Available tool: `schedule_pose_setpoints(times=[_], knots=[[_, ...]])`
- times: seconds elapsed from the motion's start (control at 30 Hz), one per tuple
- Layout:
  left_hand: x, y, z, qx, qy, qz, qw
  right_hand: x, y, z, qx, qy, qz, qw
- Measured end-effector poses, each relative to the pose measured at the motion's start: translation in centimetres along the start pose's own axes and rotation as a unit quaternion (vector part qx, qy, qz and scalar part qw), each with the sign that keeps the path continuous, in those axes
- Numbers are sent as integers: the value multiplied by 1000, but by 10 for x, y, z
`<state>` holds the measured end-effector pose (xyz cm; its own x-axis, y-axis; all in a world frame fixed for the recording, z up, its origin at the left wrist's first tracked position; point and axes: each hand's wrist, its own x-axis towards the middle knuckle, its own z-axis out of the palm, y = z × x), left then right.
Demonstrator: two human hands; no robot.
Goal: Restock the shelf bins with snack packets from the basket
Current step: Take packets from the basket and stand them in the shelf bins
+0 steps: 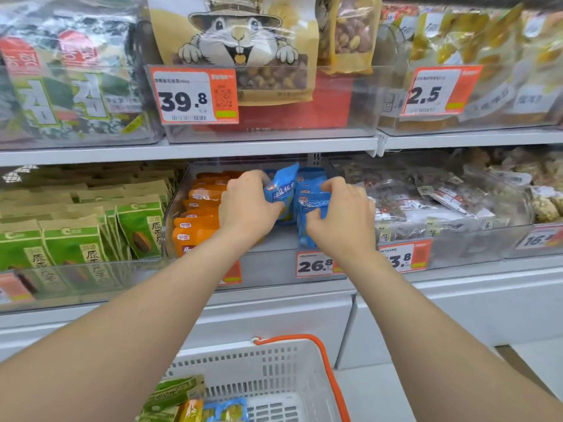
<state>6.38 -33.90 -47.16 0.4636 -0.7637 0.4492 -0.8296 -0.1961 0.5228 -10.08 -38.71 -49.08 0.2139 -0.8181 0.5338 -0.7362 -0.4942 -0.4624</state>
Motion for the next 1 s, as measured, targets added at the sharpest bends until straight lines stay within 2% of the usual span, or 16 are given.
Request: schedule_pose_setpoints(times=[0.1, 0.3, 0.5, 0.6, 0.8, 0.93, 1.0], knots=[[11, 4, 5, -20, -24, 7, 999, 3, 2, 4, -14, 1, 3, 1000], [28, 14, 4, 16, -48, -57, 997, 7, -3, 7, -91, -9, 10, 996], [41, 23, 4, 84, -119, -90, 985, 15, -3, 19, -152, -9, -14, 988], [44, 21, 4, 86, -135, -74, 984, 18, -1, 29, -168, -21, -46, 984], [51, 18, 6, 118, -148, -21, 982, 19, 4, 33, -211, -147, -62, 964], [55, 11, 8, 112, -210, 14, 971, 21, 3, 30, -228, -178, -61, 955], [59, 3, 13, 128, -216, 4, 968, 22, 3, 29, -224, -174, -51, 958]])
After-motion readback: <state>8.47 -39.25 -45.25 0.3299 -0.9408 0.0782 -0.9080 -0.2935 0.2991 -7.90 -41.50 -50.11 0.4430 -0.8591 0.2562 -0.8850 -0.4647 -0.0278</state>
